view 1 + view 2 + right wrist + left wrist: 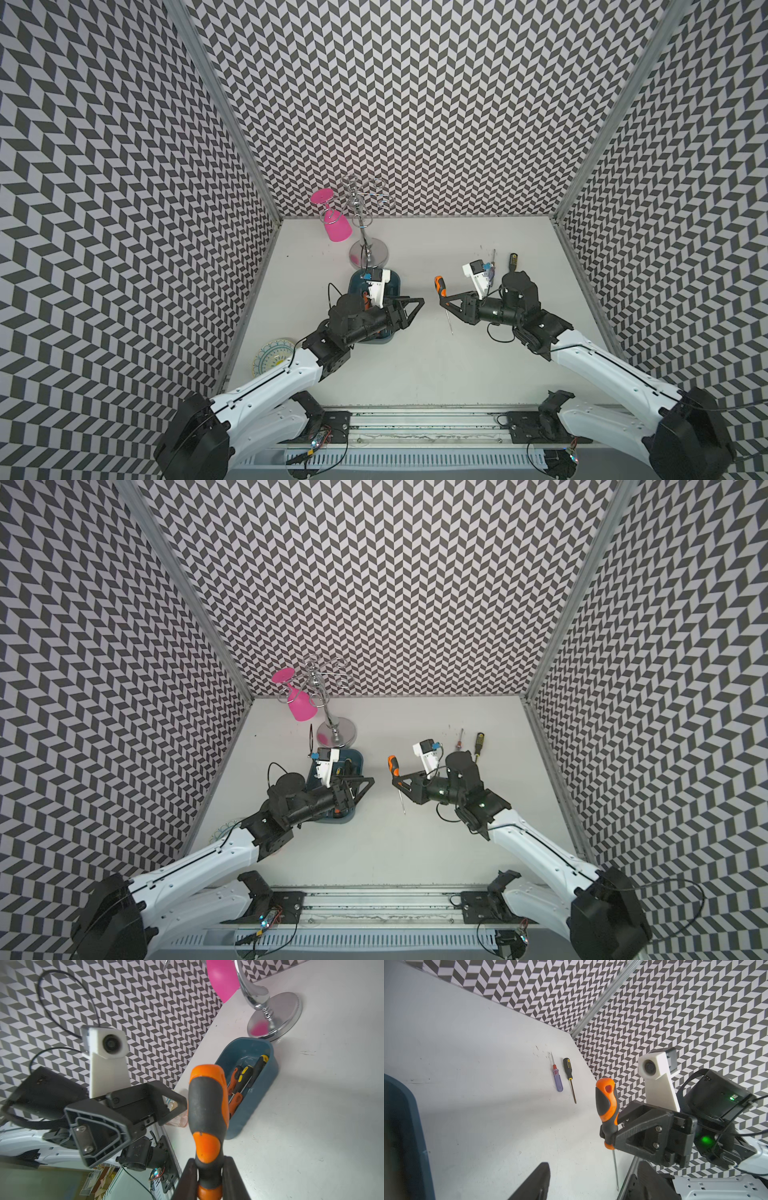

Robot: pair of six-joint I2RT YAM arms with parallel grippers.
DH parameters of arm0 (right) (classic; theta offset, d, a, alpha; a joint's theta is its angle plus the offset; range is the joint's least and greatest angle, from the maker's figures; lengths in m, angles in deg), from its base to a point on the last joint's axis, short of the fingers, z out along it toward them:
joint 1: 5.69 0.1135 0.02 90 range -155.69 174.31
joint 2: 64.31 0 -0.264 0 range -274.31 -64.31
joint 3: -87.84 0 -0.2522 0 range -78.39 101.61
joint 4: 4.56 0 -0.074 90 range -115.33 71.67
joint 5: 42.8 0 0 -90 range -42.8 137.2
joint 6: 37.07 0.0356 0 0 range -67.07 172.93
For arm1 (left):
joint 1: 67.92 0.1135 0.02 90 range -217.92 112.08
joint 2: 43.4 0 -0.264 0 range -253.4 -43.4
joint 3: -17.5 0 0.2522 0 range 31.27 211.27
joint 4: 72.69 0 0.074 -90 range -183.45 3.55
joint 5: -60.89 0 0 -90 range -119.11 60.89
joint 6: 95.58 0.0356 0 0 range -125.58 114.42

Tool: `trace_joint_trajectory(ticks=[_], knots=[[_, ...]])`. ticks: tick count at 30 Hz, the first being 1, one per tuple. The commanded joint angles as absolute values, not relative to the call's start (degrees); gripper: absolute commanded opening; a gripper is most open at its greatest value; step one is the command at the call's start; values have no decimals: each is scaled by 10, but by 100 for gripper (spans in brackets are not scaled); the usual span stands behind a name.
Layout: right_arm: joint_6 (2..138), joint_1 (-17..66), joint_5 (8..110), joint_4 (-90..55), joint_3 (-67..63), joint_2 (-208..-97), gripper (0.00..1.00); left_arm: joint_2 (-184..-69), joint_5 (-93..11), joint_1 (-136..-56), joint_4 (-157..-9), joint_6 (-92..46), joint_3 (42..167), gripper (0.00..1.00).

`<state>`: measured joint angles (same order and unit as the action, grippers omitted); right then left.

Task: Put the screwdriver on the desktop into the storage box
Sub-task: Pick up the screwdriver from the center of the board.

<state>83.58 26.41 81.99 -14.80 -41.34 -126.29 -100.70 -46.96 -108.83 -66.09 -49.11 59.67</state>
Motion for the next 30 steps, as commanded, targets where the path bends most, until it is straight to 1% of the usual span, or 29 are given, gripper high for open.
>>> trace_joint_trajectory(ticks=[1, 12, 24, 30], knots=[[843, 276, 841, -84, -419, -1247, 10, -1007, -491, -1094, -590, -502, 586, 70], [858, 305, 856, -39, -428, -1257, 10, -1013, -500, -1116, -539, -494, 579, 70], [856, 337, 860, -21, -431, -1269, 11, -1049, -506, -1127, -513, -497, 586, 58], [856, 347, 865, -11, -434, -1272, 10, -1048, -506, -1128, -509, -499, 585, 49]])
